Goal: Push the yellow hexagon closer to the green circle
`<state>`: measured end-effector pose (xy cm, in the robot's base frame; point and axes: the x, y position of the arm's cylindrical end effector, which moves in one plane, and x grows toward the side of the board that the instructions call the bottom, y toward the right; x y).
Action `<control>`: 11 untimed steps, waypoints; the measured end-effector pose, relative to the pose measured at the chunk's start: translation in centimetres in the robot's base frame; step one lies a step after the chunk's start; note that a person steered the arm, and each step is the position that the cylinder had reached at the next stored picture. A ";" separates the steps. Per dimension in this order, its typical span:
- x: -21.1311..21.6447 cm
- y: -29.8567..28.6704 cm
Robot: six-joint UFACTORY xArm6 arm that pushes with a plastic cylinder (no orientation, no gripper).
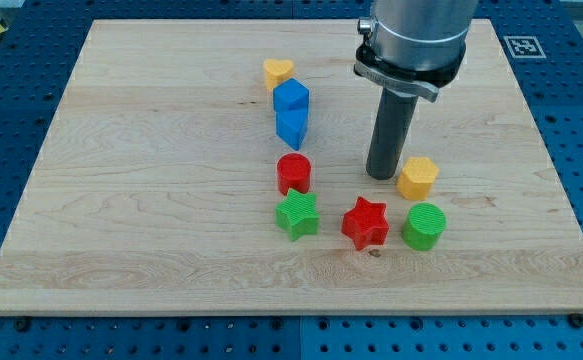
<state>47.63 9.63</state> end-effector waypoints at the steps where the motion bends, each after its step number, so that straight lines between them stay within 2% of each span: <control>1: 0.6 1.9; 2: 0.6 3.8; 4: -2.2 4.0; 7: -1.8 8.3; 9: -0.8 8.3; 11: -2.2 7.2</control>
